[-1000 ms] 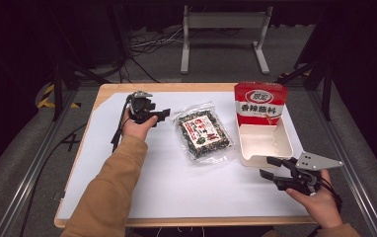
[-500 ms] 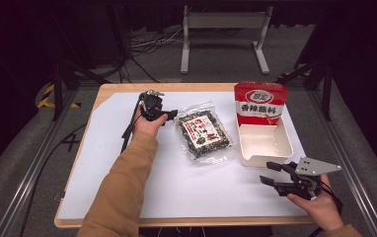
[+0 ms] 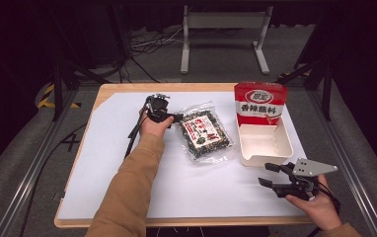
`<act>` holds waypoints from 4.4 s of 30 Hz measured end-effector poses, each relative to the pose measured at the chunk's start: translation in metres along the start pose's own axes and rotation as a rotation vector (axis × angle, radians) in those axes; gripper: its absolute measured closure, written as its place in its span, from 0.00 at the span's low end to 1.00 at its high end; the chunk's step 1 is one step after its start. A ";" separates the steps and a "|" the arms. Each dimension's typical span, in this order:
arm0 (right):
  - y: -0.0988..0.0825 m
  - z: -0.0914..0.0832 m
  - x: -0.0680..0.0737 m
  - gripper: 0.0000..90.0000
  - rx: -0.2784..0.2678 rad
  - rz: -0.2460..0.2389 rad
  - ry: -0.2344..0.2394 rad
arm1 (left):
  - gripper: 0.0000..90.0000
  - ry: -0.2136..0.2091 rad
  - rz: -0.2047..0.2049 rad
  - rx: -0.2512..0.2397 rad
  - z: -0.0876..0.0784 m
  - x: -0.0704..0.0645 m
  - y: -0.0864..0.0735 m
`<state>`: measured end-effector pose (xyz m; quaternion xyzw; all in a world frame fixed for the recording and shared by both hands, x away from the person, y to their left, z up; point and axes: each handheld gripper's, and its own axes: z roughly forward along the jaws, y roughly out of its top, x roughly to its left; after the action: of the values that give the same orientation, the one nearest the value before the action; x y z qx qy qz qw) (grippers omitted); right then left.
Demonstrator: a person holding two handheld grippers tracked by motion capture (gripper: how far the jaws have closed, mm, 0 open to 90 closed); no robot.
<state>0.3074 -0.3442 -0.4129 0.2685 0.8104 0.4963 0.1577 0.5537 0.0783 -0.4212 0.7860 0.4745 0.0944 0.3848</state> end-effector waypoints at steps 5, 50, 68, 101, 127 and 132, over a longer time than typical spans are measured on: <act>-0.001 -0.002 0.000 0.45 -0.008 0.004 0.001 | 0.29 -0.013 -0.025 0.006 0.005 0.001 -0.001; -0.005 0.000 0.003 0.40 -0.019 0.011 0.030 | 0.39 0.036 0.011 0.071 0.022 -0.005 -0.002; -0.010 -0.001 0.005 0.39 -0.011 0.013 0.021 | 0.15 0.049 -0.006 0.080 0.028 0.016 0.005; -0.008 0.003 0.007 0.39 -0.010 0.000 0.038 | 0.84 -0.021 -0.007 0.078 0.022 -0.005 -0.001; -0.004 -0.001 0.008 0.42 -0.025 -0.010 0.022 | 0.92 -0.051 0.079 -0.014 -0.039 -0.013 0.013; 0.002 -0.005 0.007 0.46 -0.042 -0.016 0.014 | 0.92 -0.040 0.115 -0.053 -0.061 -0.019 0.015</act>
<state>0.2993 -0.3432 -0.4088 0.2554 0.8030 0.5136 0.1617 0.5218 0.0904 -0.3649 0.8032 0.4183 0.1132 0.4088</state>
